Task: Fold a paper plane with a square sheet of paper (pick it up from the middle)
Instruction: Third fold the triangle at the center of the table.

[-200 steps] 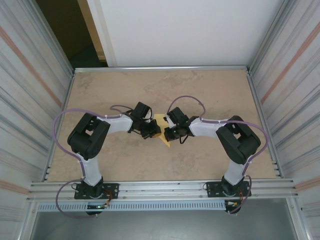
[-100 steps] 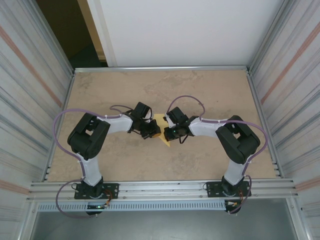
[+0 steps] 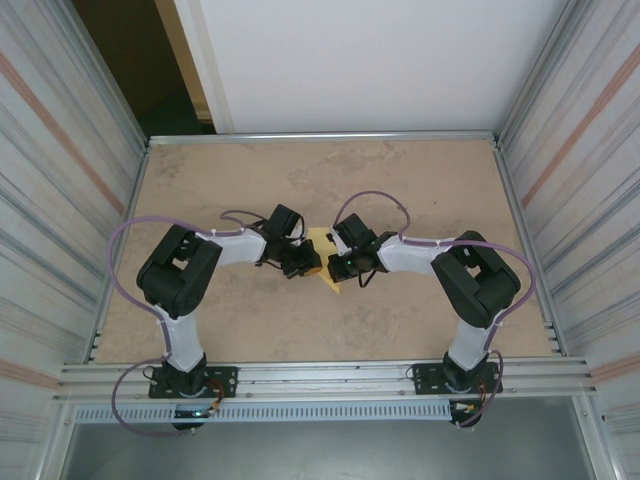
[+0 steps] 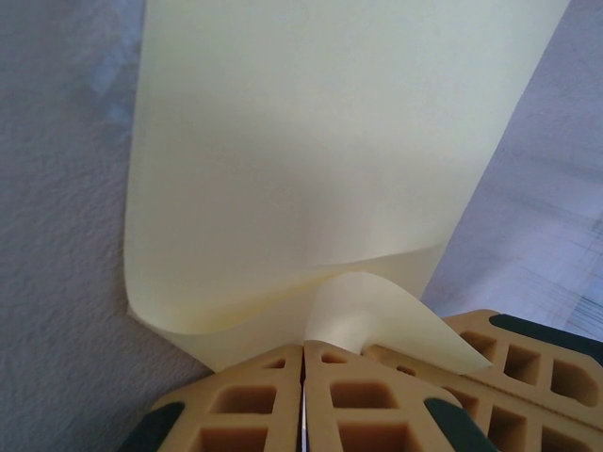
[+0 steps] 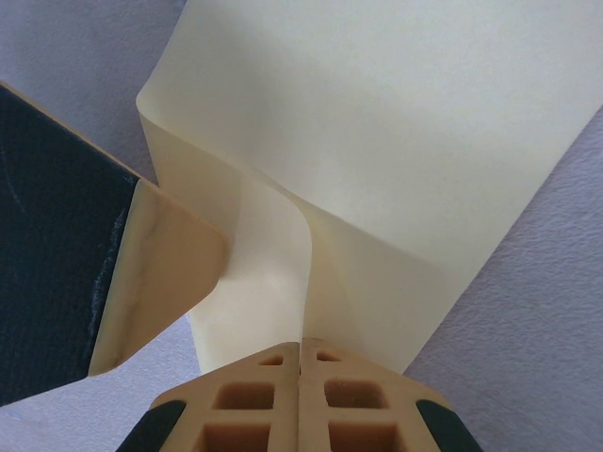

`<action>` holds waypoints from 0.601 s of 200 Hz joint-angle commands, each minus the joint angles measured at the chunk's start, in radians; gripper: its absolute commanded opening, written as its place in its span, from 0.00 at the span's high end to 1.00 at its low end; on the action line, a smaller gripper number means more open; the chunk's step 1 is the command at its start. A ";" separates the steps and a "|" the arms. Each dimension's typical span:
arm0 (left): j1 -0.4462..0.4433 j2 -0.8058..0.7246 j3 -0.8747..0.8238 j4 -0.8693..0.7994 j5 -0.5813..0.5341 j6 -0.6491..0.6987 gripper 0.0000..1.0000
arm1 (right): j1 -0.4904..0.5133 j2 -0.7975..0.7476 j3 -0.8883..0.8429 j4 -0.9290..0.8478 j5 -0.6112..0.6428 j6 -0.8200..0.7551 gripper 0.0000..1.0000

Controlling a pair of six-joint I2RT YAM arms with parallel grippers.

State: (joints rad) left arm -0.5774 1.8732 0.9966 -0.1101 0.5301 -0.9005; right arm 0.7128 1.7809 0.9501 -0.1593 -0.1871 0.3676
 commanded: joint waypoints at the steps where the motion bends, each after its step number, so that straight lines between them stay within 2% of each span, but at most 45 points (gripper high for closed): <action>1: -0.003 0.020 0.023 -0.040 -0.018 0.025 0.90 | -0.004 0.042 -0.001 -0.062 0.012 0.027 0.96; 40: -0.003 0.030 0.030 -0.068 -0.032 0.032 0.90 | -0.005 0.038 -0.001 -0.068 0.012 0.032 0.93; 120: -0.003 0.052 0.029 -0.106 -0.055 0.039 0.90 | -0.057 -0.138 -0.024 -0.100 -0.005 0.143 0.64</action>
State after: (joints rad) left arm -0.5781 1.8877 1.0256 -0.1524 0.5224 -0.8829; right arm 0.6827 1.7294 0.9459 -0.2035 -0.2028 0.4534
